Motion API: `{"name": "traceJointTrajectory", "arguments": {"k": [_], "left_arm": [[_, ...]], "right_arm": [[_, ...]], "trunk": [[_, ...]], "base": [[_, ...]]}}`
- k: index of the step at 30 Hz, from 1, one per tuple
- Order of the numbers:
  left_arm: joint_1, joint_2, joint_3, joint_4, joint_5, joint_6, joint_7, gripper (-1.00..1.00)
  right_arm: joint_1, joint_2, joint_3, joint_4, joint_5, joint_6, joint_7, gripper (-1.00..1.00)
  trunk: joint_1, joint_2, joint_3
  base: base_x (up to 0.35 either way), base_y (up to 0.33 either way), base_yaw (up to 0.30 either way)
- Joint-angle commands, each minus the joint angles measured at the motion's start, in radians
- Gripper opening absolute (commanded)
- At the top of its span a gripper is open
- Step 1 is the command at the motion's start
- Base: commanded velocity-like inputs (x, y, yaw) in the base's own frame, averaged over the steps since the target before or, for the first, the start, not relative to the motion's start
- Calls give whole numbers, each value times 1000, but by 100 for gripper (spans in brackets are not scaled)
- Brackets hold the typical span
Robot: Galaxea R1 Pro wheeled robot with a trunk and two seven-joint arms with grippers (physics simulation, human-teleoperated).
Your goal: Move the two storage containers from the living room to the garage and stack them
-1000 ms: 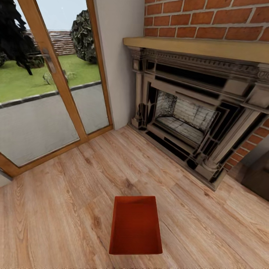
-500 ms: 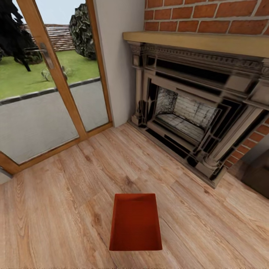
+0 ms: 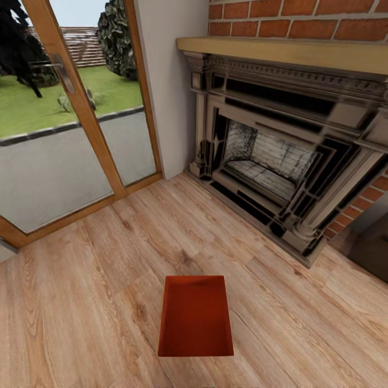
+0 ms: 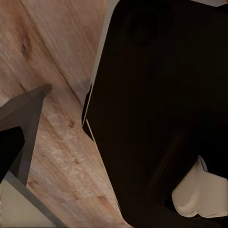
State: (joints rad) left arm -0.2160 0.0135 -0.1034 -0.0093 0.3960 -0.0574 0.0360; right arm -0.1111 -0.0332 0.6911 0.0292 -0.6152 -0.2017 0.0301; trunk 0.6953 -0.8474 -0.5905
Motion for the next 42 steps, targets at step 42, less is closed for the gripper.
{"name": "traceJointTrajectory", "arguments": {"k": [42], "left_arm": [[-2,27,-1,-31,13,9,11,100]], "right_arm": [[-38,-81,9,-4,-11,56,-143,100]], "trunk": [[0,-1,-7]], "base": [[0,0,0]]}}
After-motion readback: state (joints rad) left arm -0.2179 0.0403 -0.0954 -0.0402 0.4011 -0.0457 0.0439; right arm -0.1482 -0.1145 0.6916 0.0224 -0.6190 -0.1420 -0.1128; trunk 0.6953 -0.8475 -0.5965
